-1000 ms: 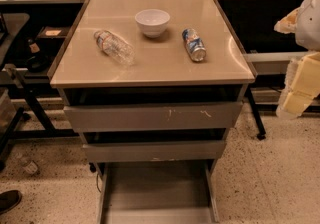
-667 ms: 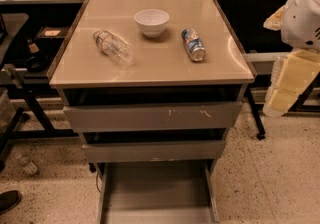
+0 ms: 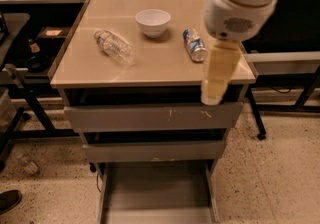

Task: Place water bottle into bottom drawer

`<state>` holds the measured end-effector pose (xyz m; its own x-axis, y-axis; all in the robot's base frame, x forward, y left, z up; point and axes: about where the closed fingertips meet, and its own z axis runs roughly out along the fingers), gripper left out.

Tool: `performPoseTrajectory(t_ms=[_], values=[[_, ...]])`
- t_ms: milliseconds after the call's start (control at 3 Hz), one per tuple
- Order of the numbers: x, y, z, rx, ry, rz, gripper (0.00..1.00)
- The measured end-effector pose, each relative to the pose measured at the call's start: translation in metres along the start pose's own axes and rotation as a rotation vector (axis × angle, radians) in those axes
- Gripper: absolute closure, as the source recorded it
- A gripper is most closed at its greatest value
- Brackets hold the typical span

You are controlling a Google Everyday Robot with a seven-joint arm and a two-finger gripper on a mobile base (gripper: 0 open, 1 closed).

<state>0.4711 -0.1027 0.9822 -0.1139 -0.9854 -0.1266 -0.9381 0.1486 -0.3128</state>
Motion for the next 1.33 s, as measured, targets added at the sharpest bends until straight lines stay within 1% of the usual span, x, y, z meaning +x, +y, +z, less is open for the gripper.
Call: performPoseTrajectory(t_ms=[333,667,1000,1333], values=[[-0.033,-0.009,0.021,-0.008,-0.005,-0.04,0.0],[-0.035,-0.01,0.022,-0.007,-0.006,-0.043,0.0],[-0.046,-0.013,0.03,-0.015,-0.03,-0.008,0.0],[-0.063,-0.035,0.044,-0.02,-0.045,0.081,0.0]])
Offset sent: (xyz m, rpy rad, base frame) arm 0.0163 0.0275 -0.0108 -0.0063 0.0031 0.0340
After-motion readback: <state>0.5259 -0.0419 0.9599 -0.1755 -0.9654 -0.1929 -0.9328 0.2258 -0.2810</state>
